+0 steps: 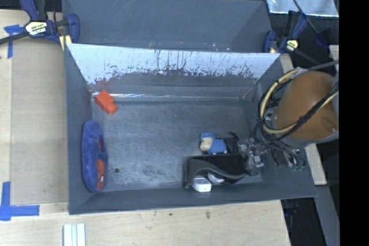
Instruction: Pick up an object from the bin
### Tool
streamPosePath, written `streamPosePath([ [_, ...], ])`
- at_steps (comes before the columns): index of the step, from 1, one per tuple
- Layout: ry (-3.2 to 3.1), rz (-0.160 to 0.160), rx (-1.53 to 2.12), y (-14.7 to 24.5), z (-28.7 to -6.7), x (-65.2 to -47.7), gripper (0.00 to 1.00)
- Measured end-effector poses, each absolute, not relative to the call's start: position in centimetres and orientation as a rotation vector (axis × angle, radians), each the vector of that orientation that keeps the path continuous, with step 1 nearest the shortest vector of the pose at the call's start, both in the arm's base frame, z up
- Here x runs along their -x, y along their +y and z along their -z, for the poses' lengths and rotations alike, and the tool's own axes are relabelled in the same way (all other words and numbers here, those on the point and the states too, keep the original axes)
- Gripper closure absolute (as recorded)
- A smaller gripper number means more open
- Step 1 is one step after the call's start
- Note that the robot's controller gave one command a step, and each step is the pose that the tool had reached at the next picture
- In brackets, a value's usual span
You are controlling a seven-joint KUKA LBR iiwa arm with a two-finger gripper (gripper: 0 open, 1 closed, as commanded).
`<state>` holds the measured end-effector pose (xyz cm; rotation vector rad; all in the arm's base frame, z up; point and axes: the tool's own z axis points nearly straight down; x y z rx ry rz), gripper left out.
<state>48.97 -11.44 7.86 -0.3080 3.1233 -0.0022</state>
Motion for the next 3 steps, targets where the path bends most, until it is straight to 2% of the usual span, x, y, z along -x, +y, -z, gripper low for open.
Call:
streamPosePath([
  [1, 3.121, 0.001, 0.316, -14.2, -10.1, -49.2, 1.0],
  [2, 3.129, 0.001, 0.246, -13.1, -6.9, -53.0, 1.0],
  [3, 3.121, 0.01, 0.224, -10.8, -9.3, -49.3, 1.0],
])
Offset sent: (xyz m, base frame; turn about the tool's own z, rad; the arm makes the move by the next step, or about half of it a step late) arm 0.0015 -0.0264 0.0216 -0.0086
